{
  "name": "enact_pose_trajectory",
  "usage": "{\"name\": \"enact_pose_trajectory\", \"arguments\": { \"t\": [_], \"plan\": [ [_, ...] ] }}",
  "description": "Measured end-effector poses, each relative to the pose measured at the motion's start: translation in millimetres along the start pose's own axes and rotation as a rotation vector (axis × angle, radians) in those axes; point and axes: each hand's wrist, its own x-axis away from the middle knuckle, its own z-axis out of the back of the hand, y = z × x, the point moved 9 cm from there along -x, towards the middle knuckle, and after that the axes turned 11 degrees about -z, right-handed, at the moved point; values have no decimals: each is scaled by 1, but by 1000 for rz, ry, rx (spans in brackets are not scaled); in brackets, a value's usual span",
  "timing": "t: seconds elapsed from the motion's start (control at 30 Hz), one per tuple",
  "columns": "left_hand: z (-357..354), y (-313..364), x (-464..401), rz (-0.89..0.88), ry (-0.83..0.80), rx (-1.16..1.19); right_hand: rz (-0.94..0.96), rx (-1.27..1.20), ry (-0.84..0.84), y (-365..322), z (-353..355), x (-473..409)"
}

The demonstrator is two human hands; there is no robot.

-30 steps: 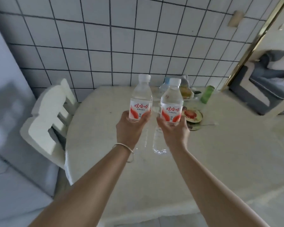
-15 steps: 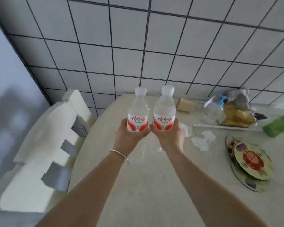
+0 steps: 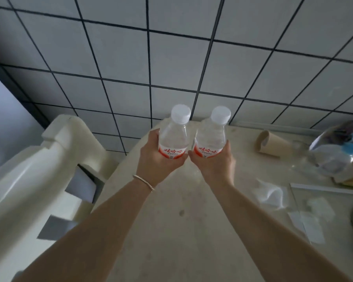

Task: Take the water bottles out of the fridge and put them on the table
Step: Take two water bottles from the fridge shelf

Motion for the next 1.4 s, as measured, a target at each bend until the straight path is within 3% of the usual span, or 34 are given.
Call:
{"name": "enact_pose_trajectory", "arguments": {
  "t": [0.33,0.63,0.7,0.83,1.4],
  "plan": [
    [-6,-20,-13,-10,13,-9,51,60,13,-4,-17,-8],
    [18,19,18,56,-96,-135,38,245,-166,-1,1,23],
    [35,31,40,86,-93,-294,54,256,-164,-2,22,47],
    [61,76,92,81,-96,-370,106,226,-141,-4,73,111],
    [143,263,408,-51,-21,-292,223,226,-69,91,260,413]
  ]
}}
